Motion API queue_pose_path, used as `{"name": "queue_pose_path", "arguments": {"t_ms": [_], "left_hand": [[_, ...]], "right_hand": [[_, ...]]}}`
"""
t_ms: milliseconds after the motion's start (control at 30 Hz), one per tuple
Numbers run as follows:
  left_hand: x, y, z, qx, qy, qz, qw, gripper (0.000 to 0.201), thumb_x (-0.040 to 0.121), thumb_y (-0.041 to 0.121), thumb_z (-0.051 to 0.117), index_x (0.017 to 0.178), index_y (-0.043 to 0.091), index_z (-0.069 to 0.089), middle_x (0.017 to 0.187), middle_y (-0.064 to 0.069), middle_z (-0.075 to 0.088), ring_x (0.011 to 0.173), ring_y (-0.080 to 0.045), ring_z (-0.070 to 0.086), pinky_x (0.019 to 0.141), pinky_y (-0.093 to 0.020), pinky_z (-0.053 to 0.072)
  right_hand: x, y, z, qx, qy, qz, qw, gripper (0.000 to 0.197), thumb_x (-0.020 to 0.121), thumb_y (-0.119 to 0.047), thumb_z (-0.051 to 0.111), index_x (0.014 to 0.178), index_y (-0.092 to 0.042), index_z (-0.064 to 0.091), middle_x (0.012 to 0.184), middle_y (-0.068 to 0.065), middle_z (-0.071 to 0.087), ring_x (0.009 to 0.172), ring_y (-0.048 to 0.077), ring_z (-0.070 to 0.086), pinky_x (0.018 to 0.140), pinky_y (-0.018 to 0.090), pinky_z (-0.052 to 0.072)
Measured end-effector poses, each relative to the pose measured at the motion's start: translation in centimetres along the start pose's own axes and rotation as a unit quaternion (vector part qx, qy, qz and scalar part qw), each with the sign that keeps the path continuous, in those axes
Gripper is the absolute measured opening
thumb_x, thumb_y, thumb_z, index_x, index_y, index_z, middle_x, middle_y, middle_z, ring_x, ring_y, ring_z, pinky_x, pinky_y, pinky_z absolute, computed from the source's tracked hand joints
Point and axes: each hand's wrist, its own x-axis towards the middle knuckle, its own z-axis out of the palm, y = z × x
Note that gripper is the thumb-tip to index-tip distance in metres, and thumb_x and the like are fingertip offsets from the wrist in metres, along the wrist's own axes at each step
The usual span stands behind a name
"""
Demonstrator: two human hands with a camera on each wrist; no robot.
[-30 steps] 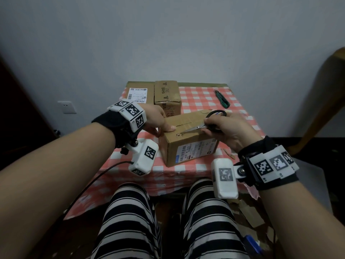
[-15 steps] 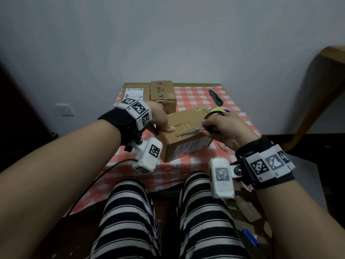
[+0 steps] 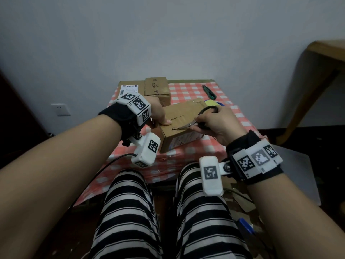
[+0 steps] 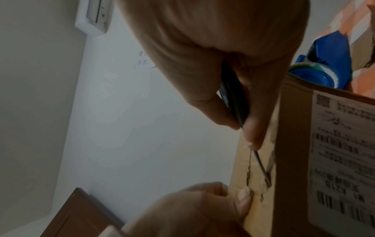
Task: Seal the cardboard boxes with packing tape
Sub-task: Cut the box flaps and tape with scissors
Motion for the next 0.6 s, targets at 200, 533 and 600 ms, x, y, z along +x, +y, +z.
{"name": "queue_pose_path", "arguments": {"t_ms": [200,533,600], "left_hand": [[0.1,-0.2,0.2,0.001,0.012,0.001,1.0,0.041,0.079,0.021,0.078,0.105,-0.009,0.065,0.103,-0.021,0.07,0.098,-0.032,0.069,0.091,-0.041,0.055],[0.0,-0.3,0.2,0.002,0.015,-0.012,1.0,0.044,0.082,0.024,0.075,0.109,-0.008,0.062,0.105,-0.021,0.07,0.099,-0.031,0.069,0.094,-0.04,0.053],[0.2,-0.2,0.2,-0.003,0.019,-0.014,1.0,0.044,0.082,0.023,0.074,0.111,-0.008,0.06,0.105,-0.021,0.069,0.099,-0.031,0.069,0.093,-0.04,0.053]], "right_hand": [[-1.2,0.9,1.0,0.022,0.048,-0.047,0.998,0.033,0.084,0.014,0.061,0.072,-0.01,0.043,0.079,0.013,0.053,0.064,0.029,0.066,0.064,0.04,0.062],[-1.6,2.9,1.5,0.152,0.053,-0.03,0.987,0.029,0.088,0.01,0.06,0.08,-0.011,0.042,0.077,0.011,0.054,0.055,0.02,0.069,0.06,0.034,0.061],[-1.1,3.3,1.2,0.185,0.038,-0.017,0.982,0.029,0.09,0.01,0.059,0.08,-0.011,0.041,0.083,0.013,0.052,0.058,0.021,0.07,0.066,0.035,0.062]]}}
